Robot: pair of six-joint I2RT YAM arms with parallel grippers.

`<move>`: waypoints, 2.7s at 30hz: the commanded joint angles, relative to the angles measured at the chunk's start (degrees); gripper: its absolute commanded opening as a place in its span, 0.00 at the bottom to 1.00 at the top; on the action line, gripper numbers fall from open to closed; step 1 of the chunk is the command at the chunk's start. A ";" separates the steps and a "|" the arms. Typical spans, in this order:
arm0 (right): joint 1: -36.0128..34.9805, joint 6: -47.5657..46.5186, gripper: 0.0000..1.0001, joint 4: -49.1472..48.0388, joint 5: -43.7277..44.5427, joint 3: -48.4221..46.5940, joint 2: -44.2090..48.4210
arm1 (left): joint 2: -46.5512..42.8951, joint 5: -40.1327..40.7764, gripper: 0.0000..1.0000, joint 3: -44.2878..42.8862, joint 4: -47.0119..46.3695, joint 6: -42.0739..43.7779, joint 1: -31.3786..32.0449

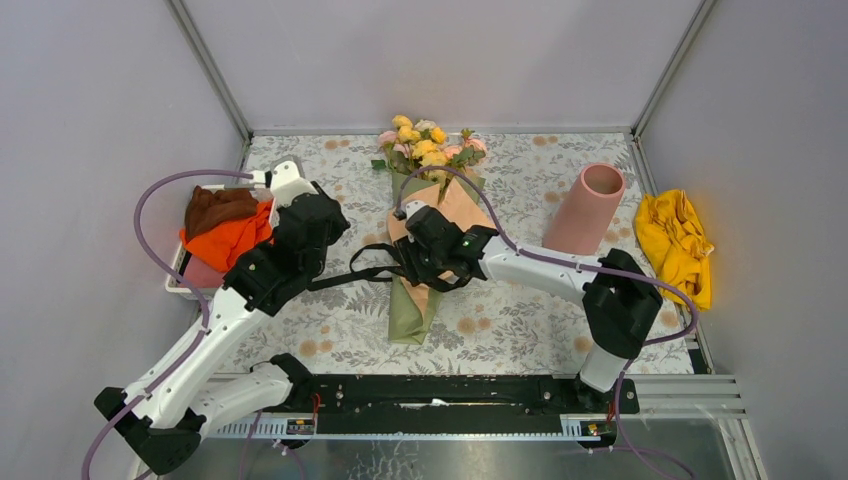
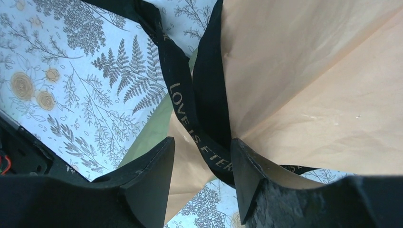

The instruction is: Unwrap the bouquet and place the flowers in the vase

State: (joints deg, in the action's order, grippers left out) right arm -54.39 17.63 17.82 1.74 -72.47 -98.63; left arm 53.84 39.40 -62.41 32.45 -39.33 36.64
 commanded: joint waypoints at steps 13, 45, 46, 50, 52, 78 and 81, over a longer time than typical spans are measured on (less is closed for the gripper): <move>-5.20 -4.90 0.41 7.65 12.95 -9.36 -7.60 | -1.93 1.63 0.28 2.23 -0.24 -0.04 -0.30; -1.17 15.04 0.31 18.51 40.62 3.03 13.30 | 9.70 -24.62 0.35 13.54 -26.17 3.90 -0.26; -0.74 15.05 0.32 18.68 40.30 3.46 13.54 | 10.21 -24.59 0.35 13.43 -26.01 3.95 -0.26; -0.28 13.31 0.33 17.48 39.40 2.77 13.63 | 9.73 -21.44 0.35 12.75 -23.68 3.52 -0.26; -0.36 9.04 0.40 13.60 34.82 2.17 13.28 | 8.30 -18.21 0.35 12.03 -21.43 2.50 -0.26; -2.98 -5.23 0.36 8.73 18.55 -18.46 -12.63 | -0.89 -0.91 0.51 7.52 -5.42 -2.50 -0.26; -2.93 -5.42 0.23 8.68 20.13 -18.97 -12.73 | -0.67 -1.27 0.51 7.59 -5.49 -2.44 -0.26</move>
State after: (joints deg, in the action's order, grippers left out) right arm -57.06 13.04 26.68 18.39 -88.18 -111.53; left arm 53.30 36.23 -54.37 27.14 -41.28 36.64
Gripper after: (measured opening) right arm 0.294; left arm 0.510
